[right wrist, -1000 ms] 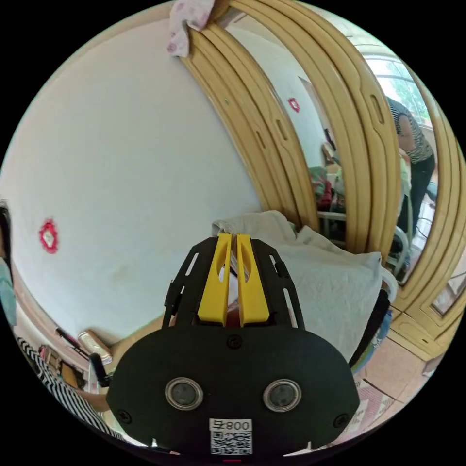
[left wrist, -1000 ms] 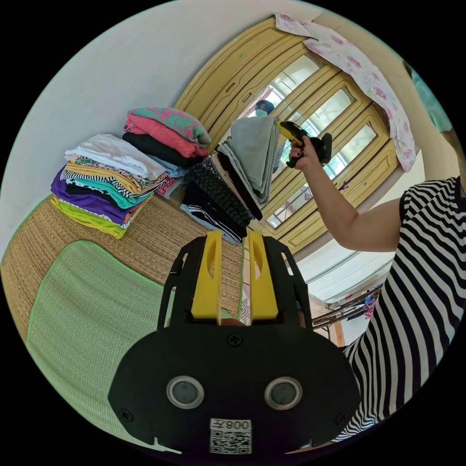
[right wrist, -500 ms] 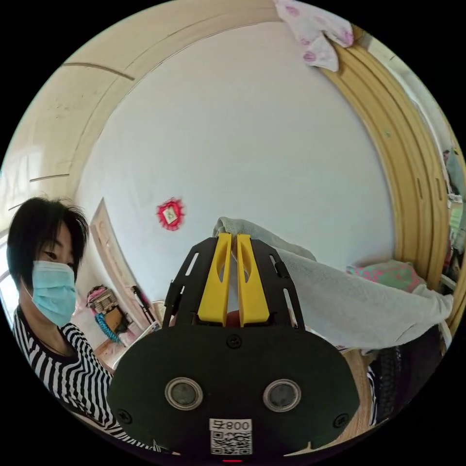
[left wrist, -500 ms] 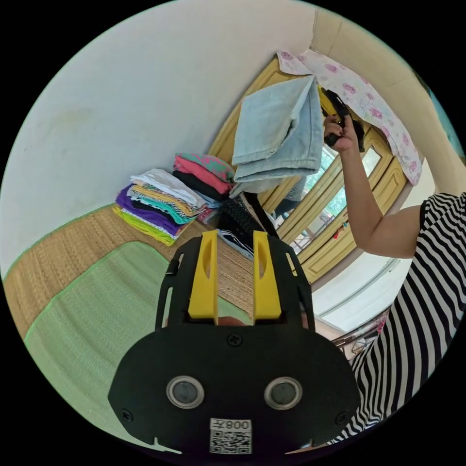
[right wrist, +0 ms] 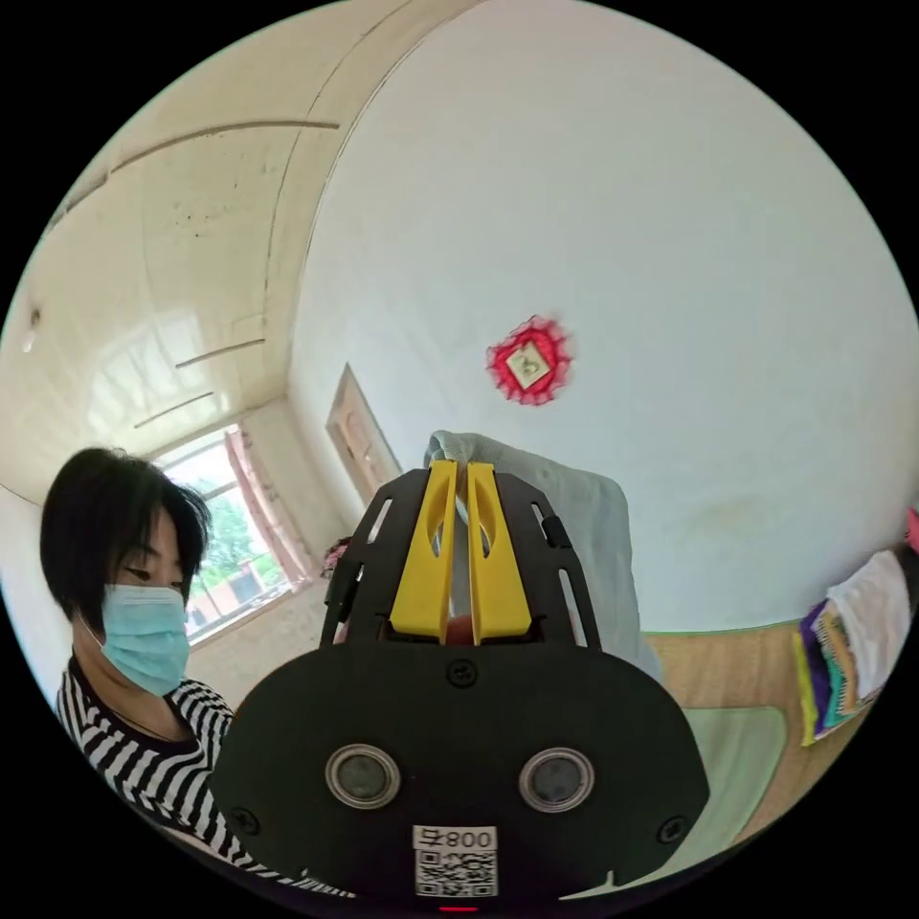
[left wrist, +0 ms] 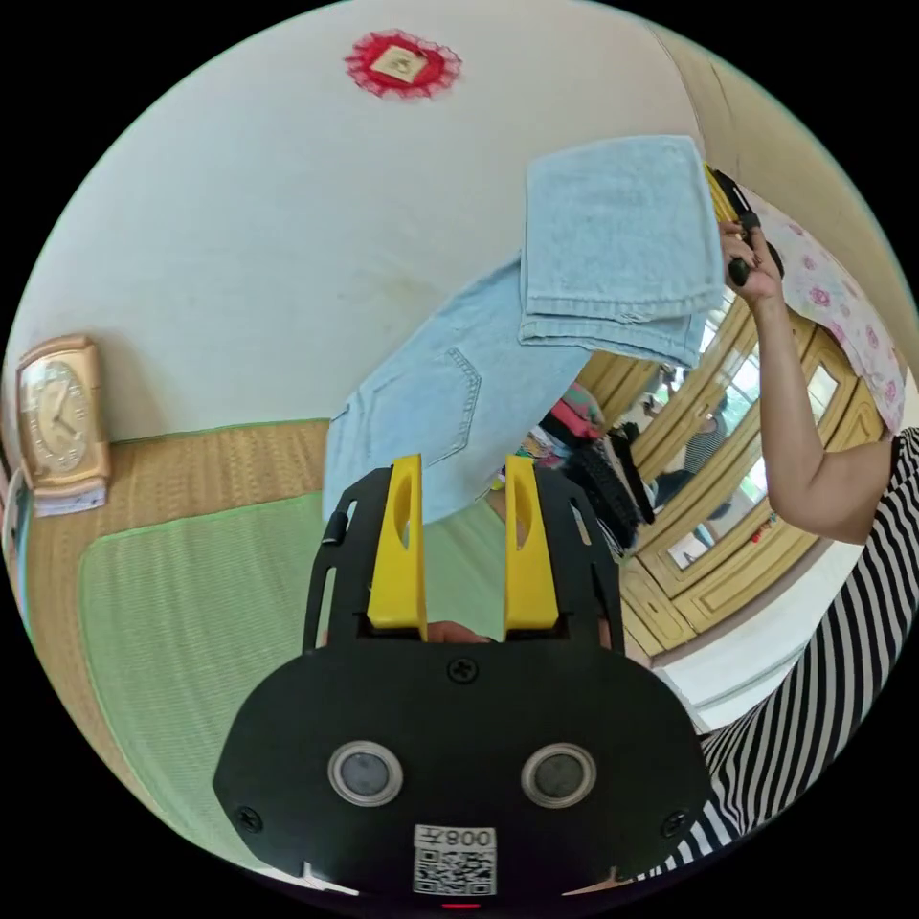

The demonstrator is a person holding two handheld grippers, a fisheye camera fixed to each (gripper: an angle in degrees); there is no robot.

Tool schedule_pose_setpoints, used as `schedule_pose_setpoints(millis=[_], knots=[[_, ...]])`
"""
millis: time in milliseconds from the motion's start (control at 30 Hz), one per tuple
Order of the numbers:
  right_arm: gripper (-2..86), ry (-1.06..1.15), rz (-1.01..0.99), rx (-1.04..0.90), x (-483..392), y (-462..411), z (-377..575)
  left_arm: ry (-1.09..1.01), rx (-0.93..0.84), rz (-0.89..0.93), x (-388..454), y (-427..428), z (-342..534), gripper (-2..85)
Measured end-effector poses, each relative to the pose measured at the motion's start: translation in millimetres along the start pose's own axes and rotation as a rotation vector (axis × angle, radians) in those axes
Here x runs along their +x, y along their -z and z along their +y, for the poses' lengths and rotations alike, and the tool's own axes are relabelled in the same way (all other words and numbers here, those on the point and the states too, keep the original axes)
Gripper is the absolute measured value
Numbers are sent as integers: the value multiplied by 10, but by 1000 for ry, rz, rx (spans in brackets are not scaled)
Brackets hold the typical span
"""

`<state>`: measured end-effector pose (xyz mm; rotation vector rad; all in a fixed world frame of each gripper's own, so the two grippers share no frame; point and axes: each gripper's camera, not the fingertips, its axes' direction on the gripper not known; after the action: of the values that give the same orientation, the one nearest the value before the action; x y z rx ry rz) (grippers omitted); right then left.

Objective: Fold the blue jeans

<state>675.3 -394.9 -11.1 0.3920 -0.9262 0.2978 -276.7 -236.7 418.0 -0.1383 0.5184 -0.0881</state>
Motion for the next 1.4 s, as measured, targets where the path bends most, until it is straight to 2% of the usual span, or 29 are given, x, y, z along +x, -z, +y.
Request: schedule_pose_setpoints(millis=[133, 267, 367, 400, 533, 667, 767, 867, 1033, 1233, 1400], knots=[[18, -103, -139, -15, 20, -511, 607, 57, 42, -154, -434, 897, 458, 128], [19, -236, -134, -26, 273, -659, 1383, 88, -8, -216, -622, 1327, 1112, 129], [21, -348, 61, -59, 665, -612, 2224, 109, -119, -222, -723, 1338, 1792, 129], [21, -403, 195, -103, 910, -570, 2630, 130, -170, -215, -769, 1283, 2098, 129], [12, -734, 542, -271, 1738, -246, 4312, 214, -309, -162, -790, 1183, 3047, 129], [6, -810, 661, -217, 1515, 150, 5182, 224, -344, -119, -588, 1428, 3472, 129], [9, -702, 753, -207, 1113, 129, 5264, 141, -365, -157, -499, 1595, 3522, 130], [22, -523, 781, -357, 771, -511, 5263, 119, -366, -159, -555, 1642, 3406, 133], [70, -139, 794, -767, 346, -2495, 5691, 5, -459, -200, -693, 1243, 3004, 139], [88, 198, 872, -1110, 303, -4280, 6469, -27, -555, -215, -1009, 573, 2500, 140], [94, 193, 851, -1269, 517, -4918, 6927, -91, -652, -266, -1322, 0, 2175, 140]])
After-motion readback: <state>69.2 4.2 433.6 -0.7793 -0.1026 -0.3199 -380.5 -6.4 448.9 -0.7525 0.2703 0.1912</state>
